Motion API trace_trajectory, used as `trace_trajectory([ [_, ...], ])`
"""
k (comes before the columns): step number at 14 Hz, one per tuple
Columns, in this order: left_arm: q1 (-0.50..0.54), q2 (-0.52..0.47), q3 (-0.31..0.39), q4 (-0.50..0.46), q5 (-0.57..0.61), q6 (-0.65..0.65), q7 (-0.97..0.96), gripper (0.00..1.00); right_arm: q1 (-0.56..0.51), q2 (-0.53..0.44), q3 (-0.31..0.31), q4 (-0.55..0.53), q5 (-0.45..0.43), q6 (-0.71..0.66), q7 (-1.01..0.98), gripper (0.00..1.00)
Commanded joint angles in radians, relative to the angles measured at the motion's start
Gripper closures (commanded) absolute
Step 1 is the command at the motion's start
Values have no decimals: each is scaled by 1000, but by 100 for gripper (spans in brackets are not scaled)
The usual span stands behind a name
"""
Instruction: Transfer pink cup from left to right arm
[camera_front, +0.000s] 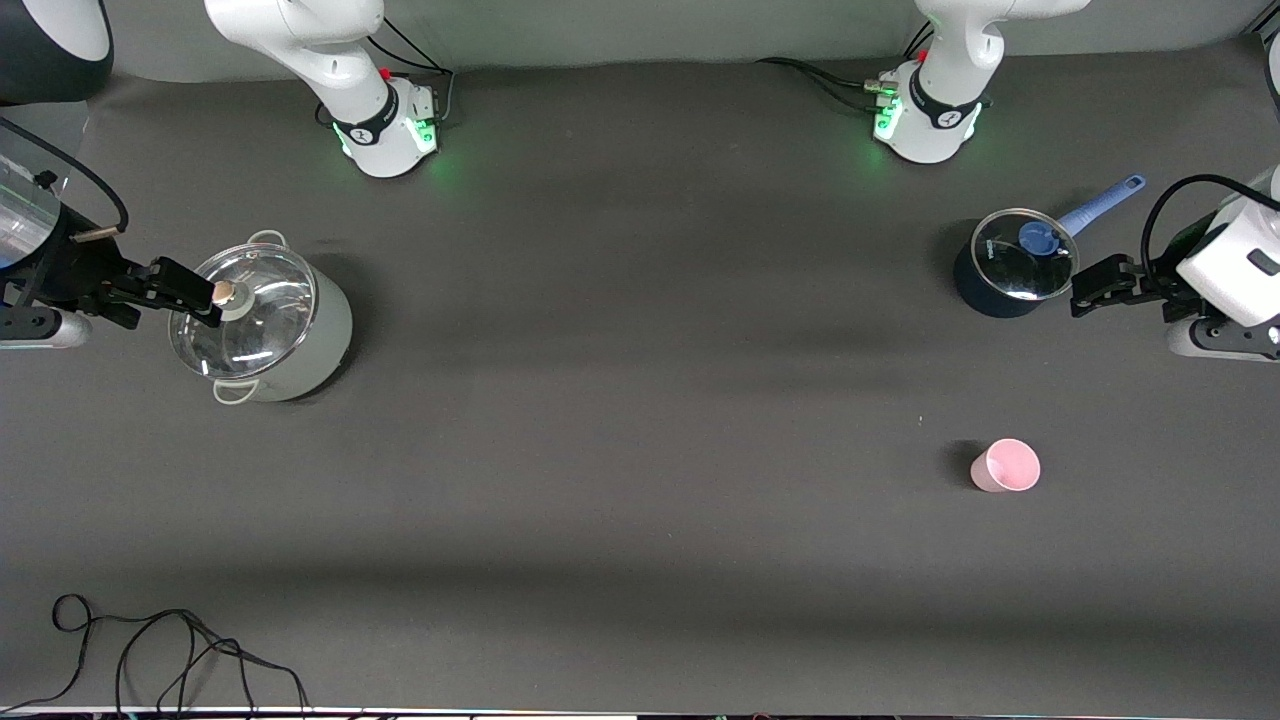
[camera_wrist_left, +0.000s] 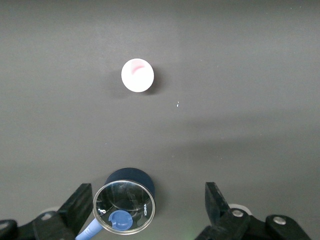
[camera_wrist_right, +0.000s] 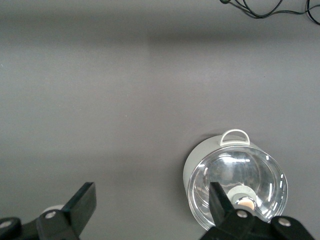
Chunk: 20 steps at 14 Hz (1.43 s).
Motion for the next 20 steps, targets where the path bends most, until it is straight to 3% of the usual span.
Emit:
trace_trajectory([
  [1,-9,5,7,23,17,-5,11,0,2,11,0,23,15,-8,-14,0],
  [13,-11,22,6,55,31,21,67,0,5,8,5,13,13,-25,-3,0],
  [18,52,91,14,113,-1,132,581,0,3,8,5,11,13,-25,-5,0],
  [20,145,126,14,113,-163,173,864,0,3,8,5,11,13,-25,-5,0],
])
